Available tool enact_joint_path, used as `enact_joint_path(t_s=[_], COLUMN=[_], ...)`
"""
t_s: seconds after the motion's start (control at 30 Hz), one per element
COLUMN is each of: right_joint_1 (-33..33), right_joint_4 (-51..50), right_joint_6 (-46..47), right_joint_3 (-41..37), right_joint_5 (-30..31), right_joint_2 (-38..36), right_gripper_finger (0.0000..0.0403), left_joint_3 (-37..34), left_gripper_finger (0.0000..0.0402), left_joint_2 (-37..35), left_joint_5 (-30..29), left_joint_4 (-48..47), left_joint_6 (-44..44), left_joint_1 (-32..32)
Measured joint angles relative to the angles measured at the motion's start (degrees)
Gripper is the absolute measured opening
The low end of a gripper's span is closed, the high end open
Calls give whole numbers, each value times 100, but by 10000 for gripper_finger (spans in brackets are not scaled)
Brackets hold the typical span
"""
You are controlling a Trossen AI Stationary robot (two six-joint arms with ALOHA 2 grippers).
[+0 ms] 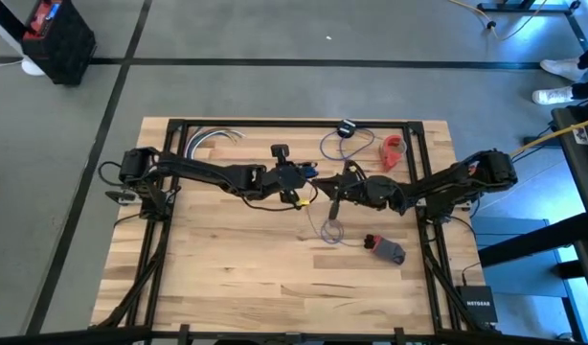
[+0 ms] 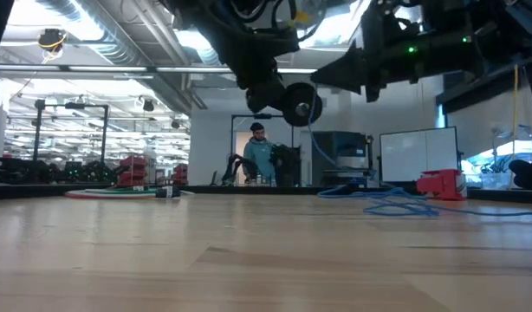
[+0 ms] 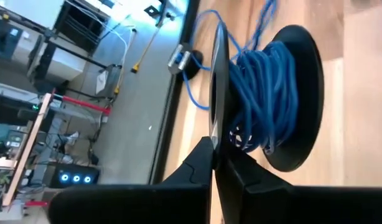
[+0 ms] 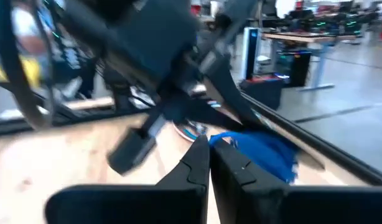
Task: Coil cords
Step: Coil the blue wire onto the spool
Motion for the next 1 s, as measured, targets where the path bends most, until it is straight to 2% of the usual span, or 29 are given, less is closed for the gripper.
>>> enact_joint_path(t_s=[0.17,0.33,0.5,0.7,1.0], right_joint_1=[-161,-181,-185,-181,-181], right_joint_4=[-199,431,504,479,-19], right_joint_6=[120,365,389,386,221], right_joint_3=[62,73,73,298,567], right_joint_5=[39,-356,-352,-425,-250], right_joint_2=[0,2,24,310,521], right_gripper_finger=[11,12,12,12,12], left_joint_3=[0,0,0,0,55], left_gripper_finger=[0,0,0,0,0], left_joint_2=[-68,-68,-68,-68,-68], left_joint_5=[-37,28,34,559,971], left_joint_4=[134,127,232,459,474], left_joint_6=[8,-16,-70,-433,-1281], left_joint_1=[-88,-88,-79,-28,107])
